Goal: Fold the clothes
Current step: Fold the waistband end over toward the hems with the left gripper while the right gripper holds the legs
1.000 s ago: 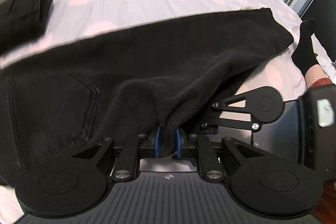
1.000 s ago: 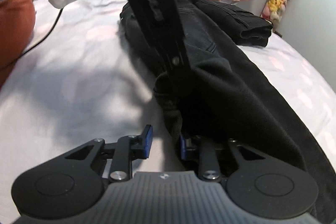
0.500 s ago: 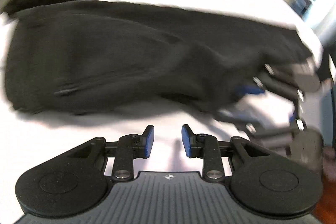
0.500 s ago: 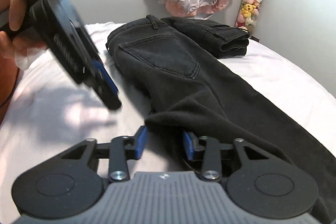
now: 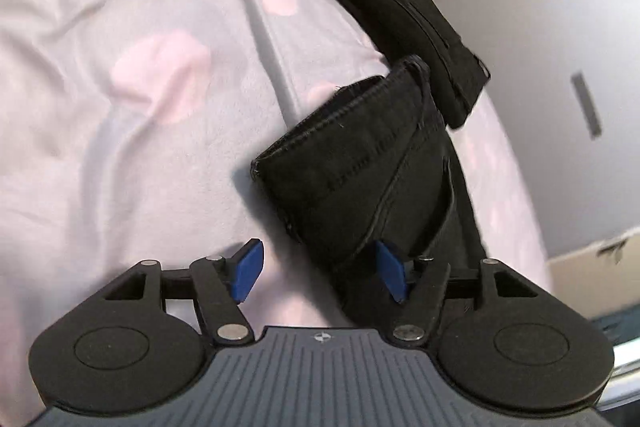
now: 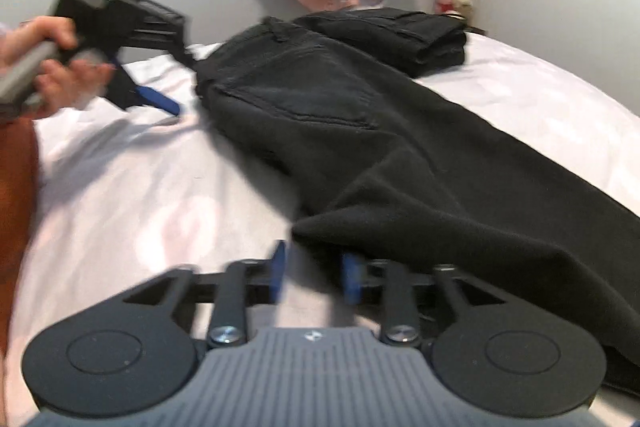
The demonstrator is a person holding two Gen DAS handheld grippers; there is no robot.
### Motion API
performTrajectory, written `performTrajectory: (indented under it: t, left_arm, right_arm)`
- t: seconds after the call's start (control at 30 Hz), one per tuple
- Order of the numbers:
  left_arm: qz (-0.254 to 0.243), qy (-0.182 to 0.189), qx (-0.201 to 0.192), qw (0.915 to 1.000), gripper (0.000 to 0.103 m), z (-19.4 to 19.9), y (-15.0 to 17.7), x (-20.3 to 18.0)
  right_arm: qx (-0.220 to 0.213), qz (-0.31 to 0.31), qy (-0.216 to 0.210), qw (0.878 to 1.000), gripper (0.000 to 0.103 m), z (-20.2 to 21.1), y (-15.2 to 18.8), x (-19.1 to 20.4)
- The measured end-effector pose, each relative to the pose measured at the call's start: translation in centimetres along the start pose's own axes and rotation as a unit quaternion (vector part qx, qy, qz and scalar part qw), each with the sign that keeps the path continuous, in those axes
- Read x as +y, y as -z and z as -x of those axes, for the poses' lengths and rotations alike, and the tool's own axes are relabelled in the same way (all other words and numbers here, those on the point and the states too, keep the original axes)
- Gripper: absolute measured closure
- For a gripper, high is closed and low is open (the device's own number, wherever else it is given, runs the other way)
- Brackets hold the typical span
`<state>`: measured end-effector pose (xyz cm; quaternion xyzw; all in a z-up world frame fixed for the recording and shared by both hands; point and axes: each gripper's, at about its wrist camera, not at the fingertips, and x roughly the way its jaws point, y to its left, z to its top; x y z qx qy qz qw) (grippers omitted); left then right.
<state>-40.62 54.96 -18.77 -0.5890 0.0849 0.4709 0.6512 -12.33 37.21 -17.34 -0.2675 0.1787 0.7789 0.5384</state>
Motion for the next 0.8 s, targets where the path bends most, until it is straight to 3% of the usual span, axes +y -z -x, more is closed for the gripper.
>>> performTrajectory:
  t: [0.03, 0.1, 0.17, 0.23, 0.27, 0.4, 0.5, 0.6, 0.8]
  left_arm:
    - [0.003, 0.005, -0.002, 1.0000, 0.028, -0.5, -0.3, 0.1]
    - [0.002, 0.013, -0.016, 0.9998, 0.028, -1.4, -0.7, 0.0]
    - [-0.007, 0.019, -0.030, 0.9993, 0.031, -1.5, -0.7, -0.5]
    - [-0.019, 0.024, -0.044, 0.9986, 0.047, -1.3, -0.6, -1.0]
    - [-0.024, 0.026, -0.050, 0.9981, 0.060, -1.2, -0.6, -1.3]
    - [-0.047, 0.037, -0.077, 0.9953, 0.070, -0.9, -0.6, -2.4]
    - [-0.067, 0.007, -0.068, 0.9954, 0.074, -1.5, -0.7, -2.7]
    - [-0.090, -0.029, -0.055, 0.9940, 0.074, -2.5, -0.8, -3.1]
    - [-0.111, -0.043, -0.057, 0.9912, 0.065, -3.2, -0.6, -2.8]
  right_arm:
    - [0.000, 0.002, -0.003, 1.000, 0.048, 0.0, 0.0, 0.3]
    - [0.005, 0.010, 0.009, 1.000, 0.051, -0.2, 0.0, 1.0]
    - [0.007, -0.003, 0.030, 1.000, 0.064, -0.6, -0.2, 0.9]
    - [0.001, -0.034, 0.034, 0.999, 0.072, -0.3, -0.4, 0.3]
    - [-0.005, -0.050, 0.031, 0.998, 0.080, 0.2, -0.5, -0.1]
    - [-0.055, -0.090, 0.012, 0.994, 0.087, 3.6, -1.4, -1.3]
    - [-0.023, -0.127, -0.006, 0.992, 0.088, 3.1, -0.8, -1.8]
    - [0.043, -0.139, -0.003, 0.989, 0.089, 0.5, 0.7, -1.1]
    - [0.058, -0.148, 0.003, 0.987, 0.088, 1.1, 1.3, -0.7]
